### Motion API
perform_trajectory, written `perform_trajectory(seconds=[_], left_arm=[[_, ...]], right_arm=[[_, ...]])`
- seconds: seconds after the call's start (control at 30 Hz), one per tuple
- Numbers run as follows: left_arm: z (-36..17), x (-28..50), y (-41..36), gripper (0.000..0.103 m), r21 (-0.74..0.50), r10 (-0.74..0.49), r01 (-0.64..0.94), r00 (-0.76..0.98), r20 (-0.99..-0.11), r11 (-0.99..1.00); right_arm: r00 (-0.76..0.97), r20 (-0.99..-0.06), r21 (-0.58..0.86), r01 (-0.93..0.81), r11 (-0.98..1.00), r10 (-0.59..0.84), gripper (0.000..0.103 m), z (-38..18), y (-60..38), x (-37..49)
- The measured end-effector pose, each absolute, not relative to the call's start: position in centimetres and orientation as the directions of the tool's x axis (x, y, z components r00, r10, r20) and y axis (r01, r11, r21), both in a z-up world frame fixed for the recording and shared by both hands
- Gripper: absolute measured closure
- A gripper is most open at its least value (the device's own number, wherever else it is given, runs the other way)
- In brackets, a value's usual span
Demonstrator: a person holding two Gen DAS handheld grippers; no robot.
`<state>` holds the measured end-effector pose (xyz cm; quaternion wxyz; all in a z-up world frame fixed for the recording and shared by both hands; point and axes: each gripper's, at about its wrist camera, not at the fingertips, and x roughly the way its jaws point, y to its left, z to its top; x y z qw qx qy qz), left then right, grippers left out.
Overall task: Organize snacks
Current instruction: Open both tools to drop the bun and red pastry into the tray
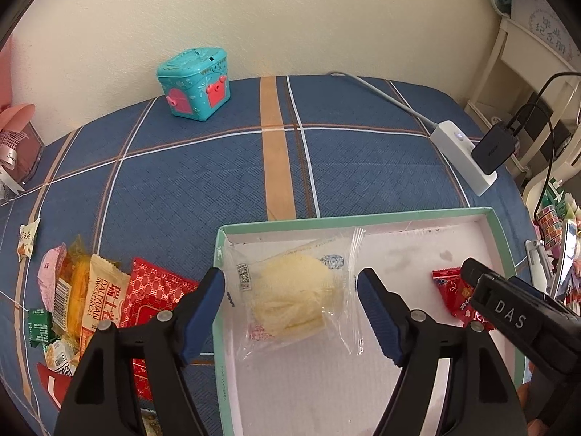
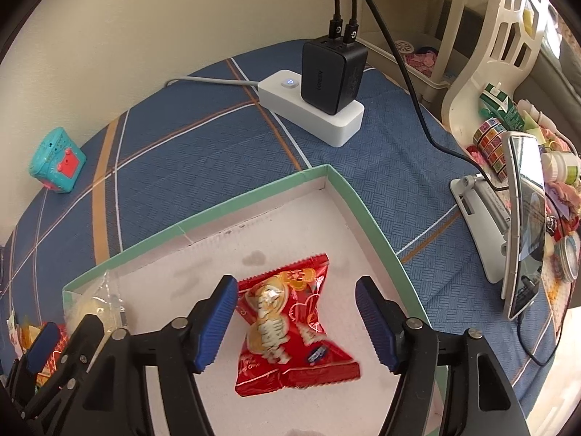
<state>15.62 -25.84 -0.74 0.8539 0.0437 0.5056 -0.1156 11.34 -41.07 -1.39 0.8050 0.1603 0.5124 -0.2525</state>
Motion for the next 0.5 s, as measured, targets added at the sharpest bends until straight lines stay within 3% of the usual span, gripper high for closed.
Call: perform_trajectory(seconds=[0.13, 0.23, 0.37, 0.5], left_arm=[[0.0, 15.8, -25.1, 0.024, -0.037, -0.133, 0.205, 0.479, -0.868, 0.978], [0.3, 15.9, -24.4, 0.013, -0.018, -0.099, 0.166, 0.5, -0.86, 0.986], [-0.1, 16.2, -23.5, 0.009, 0.026, -0.04, 0.122, 0.508, -0.86, 0.992], [-0.5, 16.3, -22.7, 0.005, 0.038, -0.019, 0.099, 0.515, -0.857, 0.994]], right_arm=[[0.354, -0.906, 0.004, 0.558, 0.83, -0.233, 0.025, -1.2, -40.9, 11.4], [0.367, -0.9, 0.006, 0.55, 0.835, -0.235, 0.019, -0.7, -40.8, 11.3], [0.389, -0.89, 0.009, 0.539, 0.842, -0.239, 0.007, -0.4, -40.6, 11.4], [0.401, -0.89, 0.022, 0.514, 0.858, -0.218, 0.001, -0.6, -40.1, 11.6]])
